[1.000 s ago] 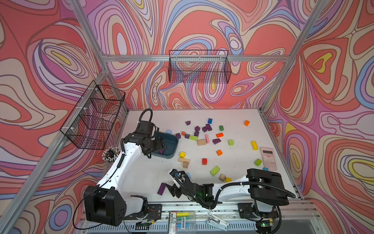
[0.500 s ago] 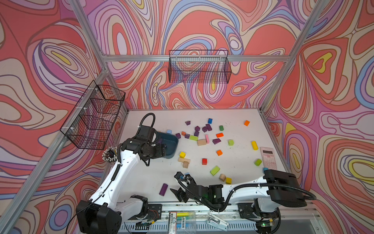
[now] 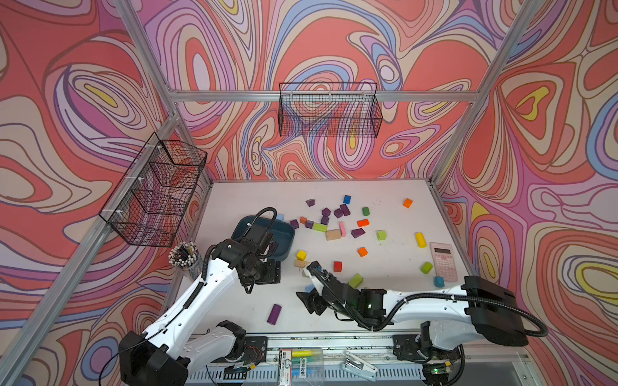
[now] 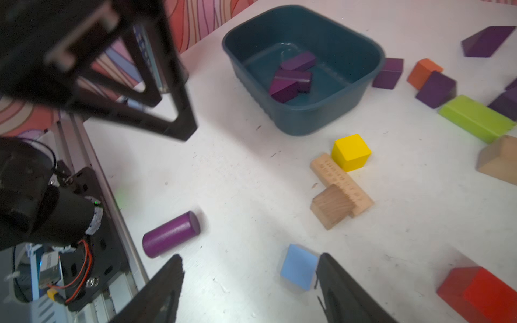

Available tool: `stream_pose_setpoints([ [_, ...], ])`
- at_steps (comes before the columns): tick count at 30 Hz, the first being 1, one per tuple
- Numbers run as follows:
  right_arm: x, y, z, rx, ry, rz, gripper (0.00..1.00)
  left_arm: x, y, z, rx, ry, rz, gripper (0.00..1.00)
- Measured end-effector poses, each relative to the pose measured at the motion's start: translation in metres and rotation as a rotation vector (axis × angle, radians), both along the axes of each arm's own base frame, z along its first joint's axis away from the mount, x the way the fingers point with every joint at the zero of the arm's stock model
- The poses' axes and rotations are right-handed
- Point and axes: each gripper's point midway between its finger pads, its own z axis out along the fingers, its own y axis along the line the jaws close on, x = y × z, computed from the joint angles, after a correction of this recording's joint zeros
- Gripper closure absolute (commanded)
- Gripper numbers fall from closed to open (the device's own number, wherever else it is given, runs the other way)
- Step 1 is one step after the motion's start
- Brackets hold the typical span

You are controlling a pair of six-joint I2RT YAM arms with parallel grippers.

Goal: Pick purple bricks into the storage bin
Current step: Pick up the building block from the center of the board.

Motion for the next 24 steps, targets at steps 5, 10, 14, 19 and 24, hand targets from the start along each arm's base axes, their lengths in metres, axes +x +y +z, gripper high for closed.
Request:
stream_pose_setpoints([
  [5,0.025,-0.029,0.002,0.022,0.034,-0.094,0.21,-0.024,-0.011,-0.011,0.029,0.056,-0.041,0.28],
  [10,0.036,-0.04,0.006,0.04,0.043,-0.124,0.21,-0.044,-0.013,-0.025,0.067,0.102,-0.041,0.3],
  [14,0.035,-0.044,0.0,0.033,0.053,-0.121,0.21,-0.052,-0.015,-0.039,0.067,0.103,-0.008,0.31],
  [19,0.033,-0.046,-0.006,0.029,0.06,-0.113,0.21,-0.06,-0.013,-0.063,0.108,0.126,0.033,0.32],
  [24,0.032,-0.048,-0.004,0.039,0.05,-0.108,0.2,-0.057,-0.013,-0.074,0.117,0.113,0.066,0.33],
])
